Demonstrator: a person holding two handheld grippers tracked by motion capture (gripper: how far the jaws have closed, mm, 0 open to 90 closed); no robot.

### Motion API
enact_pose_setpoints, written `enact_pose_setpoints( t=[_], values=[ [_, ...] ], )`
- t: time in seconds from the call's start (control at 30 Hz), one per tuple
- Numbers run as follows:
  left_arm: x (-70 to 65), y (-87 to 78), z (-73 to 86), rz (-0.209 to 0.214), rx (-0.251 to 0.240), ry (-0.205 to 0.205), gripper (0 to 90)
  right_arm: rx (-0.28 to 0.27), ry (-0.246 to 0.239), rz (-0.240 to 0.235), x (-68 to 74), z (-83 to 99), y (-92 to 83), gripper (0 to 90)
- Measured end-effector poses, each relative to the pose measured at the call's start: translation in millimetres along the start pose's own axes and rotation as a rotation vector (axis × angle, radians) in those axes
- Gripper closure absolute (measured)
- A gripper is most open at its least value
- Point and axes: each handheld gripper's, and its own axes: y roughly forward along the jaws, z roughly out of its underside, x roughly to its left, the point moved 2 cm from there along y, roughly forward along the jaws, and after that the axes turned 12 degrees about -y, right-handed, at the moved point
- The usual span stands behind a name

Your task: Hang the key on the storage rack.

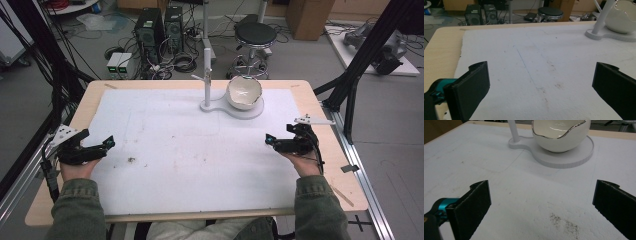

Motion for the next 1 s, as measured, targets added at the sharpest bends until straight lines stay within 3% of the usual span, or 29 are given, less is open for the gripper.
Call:
enact_pose_setpoints(
  t=[0.43, 0.67, 0.8, 1.0],
  values=[
    [-0.3, -0.4, 0.6, 0.006, 0.001, 0.000, 1.7, -0.046, -0.028, 0.058, 3.3, 24.2, -1.7, 0.6],
    [-0.3, 1.0, 1.2, 0.008, 0.006, 0.001, 1.7, -0.038, -0.024, 0.090, 2.6, 36.7, -1.5, 0.6],
    [-0.5, 2.7, 1.9, 0.010, 0.012, 0.005, 1.7, -0.033, -0.002, 0.094, 1.1, 41.9, -1.9, 0.6],
    [-0.6, 5.3, 2.8, 0.012, 0.022, 0.010, 1.7, -0.071, -0.010, 0.087, 4.7, 39.8, -6.4, 0.5]
  ],
)
